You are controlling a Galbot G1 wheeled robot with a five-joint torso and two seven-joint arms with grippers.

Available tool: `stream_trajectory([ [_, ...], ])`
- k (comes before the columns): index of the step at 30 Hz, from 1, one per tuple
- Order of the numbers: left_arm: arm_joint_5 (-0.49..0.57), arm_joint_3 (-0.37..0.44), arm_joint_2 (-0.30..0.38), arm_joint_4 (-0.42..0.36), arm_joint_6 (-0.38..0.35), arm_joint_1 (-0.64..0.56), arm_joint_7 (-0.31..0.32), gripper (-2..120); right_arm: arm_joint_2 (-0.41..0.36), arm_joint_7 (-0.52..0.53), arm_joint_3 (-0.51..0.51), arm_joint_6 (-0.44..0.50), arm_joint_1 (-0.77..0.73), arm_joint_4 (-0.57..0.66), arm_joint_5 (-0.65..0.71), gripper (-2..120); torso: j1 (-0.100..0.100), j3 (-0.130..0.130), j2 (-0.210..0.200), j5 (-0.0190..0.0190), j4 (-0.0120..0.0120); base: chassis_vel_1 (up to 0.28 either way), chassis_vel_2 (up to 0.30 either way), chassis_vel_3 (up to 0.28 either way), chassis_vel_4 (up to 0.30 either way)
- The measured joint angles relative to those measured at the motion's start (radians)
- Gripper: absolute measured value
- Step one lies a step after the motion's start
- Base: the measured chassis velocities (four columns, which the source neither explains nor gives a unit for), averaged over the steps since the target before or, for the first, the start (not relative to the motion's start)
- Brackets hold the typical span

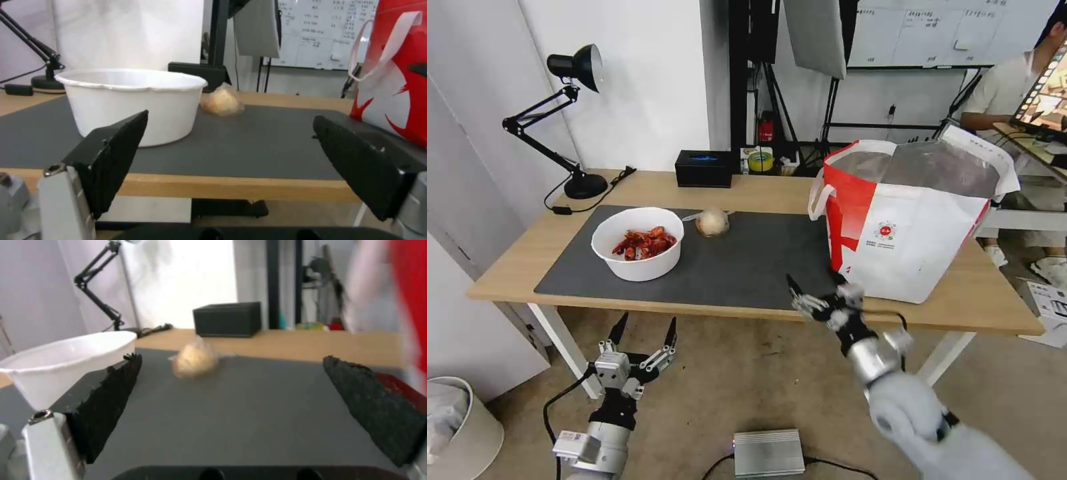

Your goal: Pick up the trash from the table and place it into the takeout bag.

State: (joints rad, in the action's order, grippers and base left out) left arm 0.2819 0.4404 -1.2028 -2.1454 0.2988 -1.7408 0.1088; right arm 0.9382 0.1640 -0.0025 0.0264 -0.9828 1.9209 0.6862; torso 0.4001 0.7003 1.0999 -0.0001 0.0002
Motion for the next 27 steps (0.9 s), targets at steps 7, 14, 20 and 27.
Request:
stream_trajectory([
  [7,-0.002,0.002,-0.002,0.015,0.0,0.0,0.0,100,0.074,-0.009,-0.18,-0.039,0.311,-0.206,0.078,100,0.0,0.0,0.0,0.0,-0.0001,0.0,0.0,0.0,0.0],
  [14,0.0,0.008,-0.001,0.023,0.0,-0.001,0.001,100,0.184,-0.054,-0.267,-0.064,0.518,-0.422,0.125,100,0.0,0.0,0.0,-0.0001,-0.0001,0.0,0.0,0.0,0.0],
  [20,0.0,0.01,-0.002,0.025,0.003,-0.007,0.001,100,0.305,-0.097,-0.298,-0.082,0.64,-0.654,0.136,100,0.0,0.0,0.0,0.0001,-0.0001,0.0,0.0,0.0,0.0],
  [27,0.0,0.015,-0.005,0.024,0.009,-0.015,0.002,100,0.435,-0.136,-0.324,-0.115,0.765,-0.867,0.136,100,0.0,0.0,0.0,-0.0002,-0.0001,0.0,0.0,0.0,0.0],
])
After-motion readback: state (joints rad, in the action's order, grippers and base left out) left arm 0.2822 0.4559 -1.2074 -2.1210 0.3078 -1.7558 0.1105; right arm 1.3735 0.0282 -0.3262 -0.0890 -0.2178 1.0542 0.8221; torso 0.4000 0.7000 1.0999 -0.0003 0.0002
